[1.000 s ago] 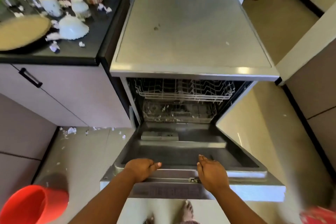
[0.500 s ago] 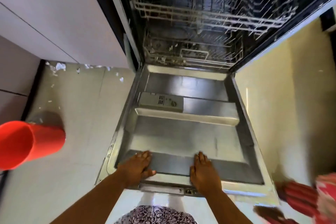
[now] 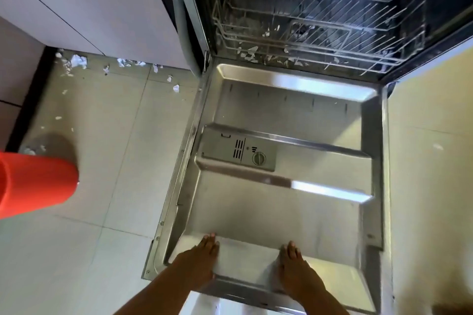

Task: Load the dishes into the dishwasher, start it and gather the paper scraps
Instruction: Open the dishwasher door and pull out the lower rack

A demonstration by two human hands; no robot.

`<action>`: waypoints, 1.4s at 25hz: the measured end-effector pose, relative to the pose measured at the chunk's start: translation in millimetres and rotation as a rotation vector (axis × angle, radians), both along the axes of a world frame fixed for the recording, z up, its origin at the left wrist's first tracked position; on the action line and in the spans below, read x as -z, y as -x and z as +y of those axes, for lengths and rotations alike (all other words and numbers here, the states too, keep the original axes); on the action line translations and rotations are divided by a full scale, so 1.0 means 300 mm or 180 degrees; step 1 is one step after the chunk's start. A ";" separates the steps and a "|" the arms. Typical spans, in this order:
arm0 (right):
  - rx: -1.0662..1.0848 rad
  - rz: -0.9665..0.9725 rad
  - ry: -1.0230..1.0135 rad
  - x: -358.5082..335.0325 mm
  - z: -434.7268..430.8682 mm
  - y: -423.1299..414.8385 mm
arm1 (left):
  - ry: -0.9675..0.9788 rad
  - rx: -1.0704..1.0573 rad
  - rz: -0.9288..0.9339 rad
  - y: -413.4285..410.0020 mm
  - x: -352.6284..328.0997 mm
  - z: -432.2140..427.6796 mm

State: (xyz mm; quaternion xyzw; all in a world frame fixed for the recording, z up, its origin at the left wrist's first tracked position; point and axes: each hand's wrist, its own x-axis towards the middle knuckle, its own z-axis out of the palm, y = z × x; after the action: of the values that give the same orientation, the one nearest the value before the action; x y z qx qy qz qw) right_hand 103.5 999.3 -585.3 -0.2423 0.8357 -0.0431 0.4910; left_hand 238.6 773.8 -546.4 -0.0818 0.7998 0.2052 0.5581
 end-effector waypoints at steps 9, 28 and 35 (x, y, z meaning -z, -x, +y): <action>-0.0751 -0.0931 -0.1079 0.205 -0.042 0.110 | -0.0098 -0.0517 -0.0566 0.130 0.183 0.000; -0.0358 0.3216 0.0726 -0.304 -0.898 1.240 | 0.1340 -0.0504 0.2286 1.313 -0.142 -0.615; -0.0258 0.3137 0.0709 -0.319 -0.836 1.126 | 0.1398 -0.0544 0.2119 1.159 -0.111 -0.501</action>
State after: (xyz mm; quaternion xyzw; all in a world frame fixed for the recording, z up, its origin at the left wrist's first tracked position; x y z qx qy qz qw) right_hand -234.4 748.5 -489.5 -0.3170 0.9483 0.0065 0.0107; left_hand -109.3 623.5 -513.2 -0.1943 0.9519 0.0903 0.2189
